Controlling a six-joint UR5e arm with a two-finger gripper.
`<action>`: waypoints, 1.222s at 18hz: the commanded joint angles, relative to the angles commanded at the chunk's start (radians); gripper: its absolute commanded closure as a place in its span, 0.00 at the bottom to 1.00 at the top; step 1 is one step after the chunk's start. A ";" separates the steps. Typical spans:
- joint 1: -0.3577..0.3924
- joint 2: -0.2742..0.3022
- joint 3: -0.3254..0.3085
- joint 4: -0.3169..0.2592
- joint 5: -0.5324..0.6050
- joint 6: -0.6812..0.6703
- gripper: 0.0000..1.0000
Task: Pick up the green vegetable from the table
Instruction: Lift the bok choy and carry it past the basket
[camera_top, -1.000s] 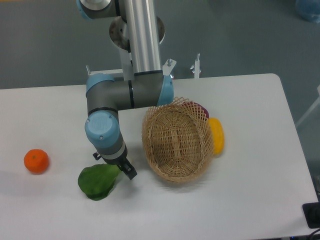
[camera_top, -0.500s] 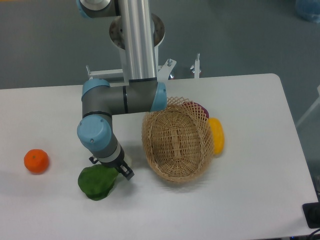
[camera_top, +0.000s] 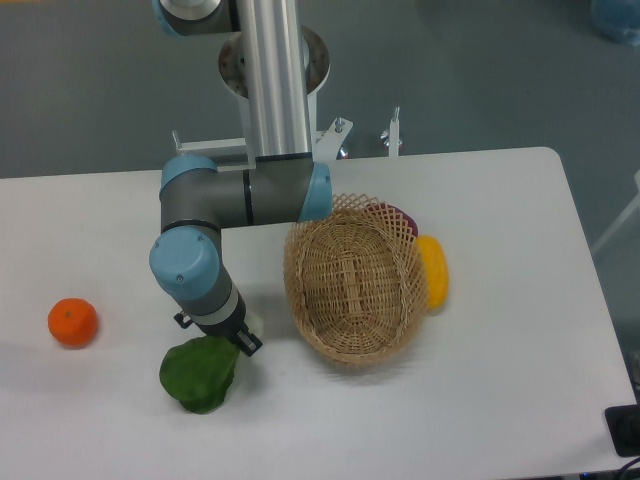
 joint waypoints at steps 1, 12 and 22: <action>0.005 0.003 0.014 -0.002 -0.005 -0.029 0.74; 0.120 0.014 0.147 -0.046 -0.020 -0.045 0.73; 0.244 -0.017 0.282 -0.112 -0.043 0.021 0.73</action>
